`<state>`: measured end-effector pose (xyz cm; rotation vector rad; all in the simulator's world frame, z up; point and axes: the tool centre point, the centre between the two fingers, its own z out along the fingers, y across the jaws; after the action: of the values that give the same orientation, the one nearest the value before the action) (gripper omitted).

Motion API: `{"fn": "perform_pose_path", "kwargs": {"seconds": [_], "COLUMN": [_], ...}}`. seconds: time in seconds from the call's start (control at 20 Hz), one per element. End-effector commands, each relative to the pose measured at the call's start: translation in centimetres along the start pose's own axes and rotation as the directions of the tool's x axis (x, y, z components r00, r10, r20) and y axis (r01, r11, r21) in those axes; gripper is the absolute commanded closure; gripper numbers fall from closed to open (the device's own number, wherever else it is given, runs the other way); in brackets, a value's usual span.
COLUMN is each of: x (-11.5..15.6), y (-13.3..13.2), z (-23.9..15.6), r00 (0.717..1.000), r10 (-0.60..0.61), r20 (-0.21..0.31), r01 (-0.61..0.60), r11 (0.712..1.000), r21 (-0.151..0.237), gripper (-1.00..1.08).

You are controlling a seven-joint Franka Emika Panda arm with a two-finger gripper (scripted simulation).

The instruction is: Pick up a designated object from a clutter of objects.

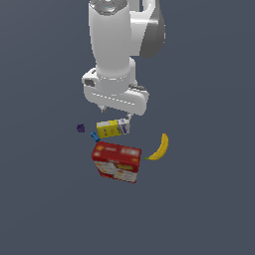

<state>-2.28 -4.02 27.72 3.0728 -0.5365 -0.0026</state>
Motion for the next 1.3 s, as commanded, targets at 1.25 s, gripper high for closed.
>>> {"fn": "perform_pose_path", "kwargs": {"seconds": [1.25], "x": [-6.5], "y": [5.1], "z": [12.8], "r00": [0.698], "r10": [0.716], "r20": [0.016], "r01": [-0.716], "r11": [0.698], "r21": [0.012], "gripper": [-0.92]}}
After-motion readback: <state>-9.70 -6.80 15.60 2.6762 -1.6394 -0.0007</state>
